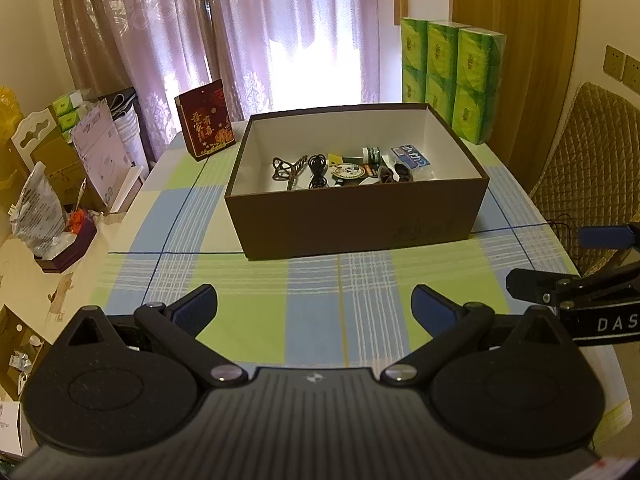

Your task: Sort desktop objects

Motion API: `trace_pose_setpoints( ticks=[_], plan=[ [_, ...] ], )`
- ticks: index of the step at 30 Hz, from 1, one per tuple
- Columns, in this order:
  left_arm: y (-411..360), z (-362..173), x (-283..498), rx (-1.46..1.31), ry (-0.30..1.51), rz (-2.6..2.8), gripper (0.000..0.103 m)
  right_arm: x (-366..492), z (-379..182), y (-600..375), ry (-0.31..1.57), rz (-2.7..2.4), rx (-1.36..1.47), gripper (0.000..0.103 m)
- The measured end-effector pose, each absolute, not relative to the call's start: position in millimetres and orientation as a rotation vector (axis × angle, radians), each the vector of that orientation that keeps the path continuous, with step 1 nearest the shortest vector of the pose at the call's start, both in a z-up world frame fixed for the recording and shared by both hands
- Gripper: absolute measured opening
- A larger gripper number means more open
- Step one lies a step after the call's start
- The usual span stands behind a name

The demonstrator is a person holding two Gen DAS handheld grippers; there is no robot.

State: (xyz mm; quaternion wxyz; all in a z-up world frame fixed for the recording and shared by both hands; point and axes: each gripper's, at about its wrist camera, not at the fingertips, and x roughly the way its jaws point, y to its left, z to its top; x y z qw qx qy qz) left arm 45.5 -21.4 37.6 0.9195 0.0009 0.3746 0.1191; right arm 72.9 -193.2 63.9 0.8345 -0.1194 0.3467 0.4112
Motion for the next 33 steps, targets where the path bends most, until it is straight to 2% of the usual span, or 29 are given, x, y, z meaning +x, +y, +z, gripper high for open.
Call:
trace_pose_setpoints(
  ticks=[33],
  plan=[
    [-19,20,55,0.010,0.814,0.255,0.102,78,48,-186,0.787,0.875,-0.269,0.101]
  ],
)
